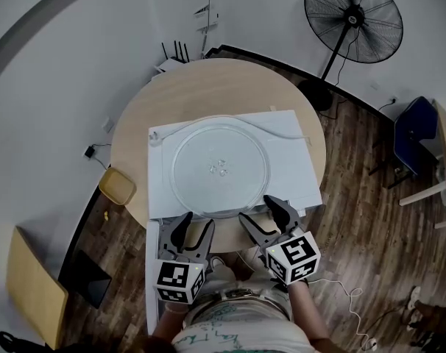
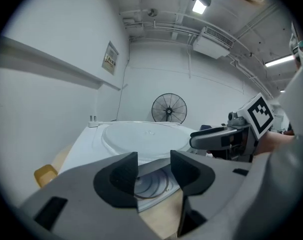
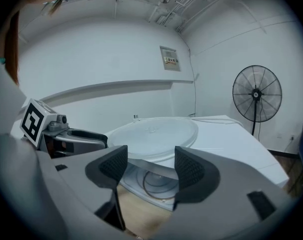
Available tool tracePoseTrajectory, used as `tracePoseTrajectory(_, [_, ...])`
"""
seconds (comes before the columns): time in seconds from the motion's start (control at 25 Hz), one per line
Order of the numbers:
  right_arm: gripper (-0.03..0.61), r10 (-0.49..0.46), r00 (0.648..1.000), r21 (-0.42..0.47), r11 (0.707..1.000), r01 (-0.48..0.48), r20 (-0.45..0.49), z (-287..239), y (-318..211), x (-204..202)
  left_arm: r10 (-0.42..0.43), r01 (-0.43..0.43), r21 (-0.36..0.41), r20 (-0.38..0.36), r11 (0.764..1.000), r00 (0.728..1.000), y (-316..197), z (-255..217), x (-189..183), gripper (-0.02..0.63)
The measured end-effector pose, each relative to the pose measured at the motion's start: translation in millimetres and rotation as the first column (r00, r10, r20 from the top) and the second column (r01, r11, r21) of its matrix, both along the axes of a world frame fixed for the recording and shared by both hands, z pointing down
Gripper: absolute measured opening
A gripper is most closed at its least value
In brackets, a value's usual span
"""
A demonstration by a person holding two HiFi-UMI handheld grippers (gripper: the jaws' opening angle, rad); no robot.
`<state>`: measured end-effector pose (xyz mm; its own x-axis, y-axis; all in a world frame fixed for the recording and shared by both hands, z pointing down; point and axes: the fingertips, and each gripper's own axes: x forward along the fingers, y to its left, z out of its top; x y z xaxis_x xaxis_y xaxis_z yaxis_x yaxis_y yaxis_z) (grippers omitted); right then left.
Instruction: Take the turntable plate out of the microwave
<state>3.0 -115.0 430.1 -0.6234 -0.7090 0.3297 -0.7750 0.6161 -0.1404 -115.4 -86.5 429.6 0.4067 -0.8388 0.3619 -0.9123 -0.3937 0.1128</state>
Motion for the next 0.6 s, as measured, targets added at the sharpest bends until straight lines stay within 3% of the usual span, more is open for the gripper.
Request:
tracePoseTrajectory(0.28, [0.282,0.019,1.000,-0.032,0.999,-0.019,-0.012,-0.4,-15.2,-6.8,-0.012,0.012,-0.005,-0.044,1.000,0.999,-16.8,-1.4,-6.7,0.210])
tracePoseTrajectory(0.6, [0.282,0.030,0.999,-0.069,0.997,-0.032,-0.035,1.5,-30.2,-13.7,-0.020,0.019,-0.010,-0.018,1.000,1.000,-32.8,-0.3,-12.7,0.210])
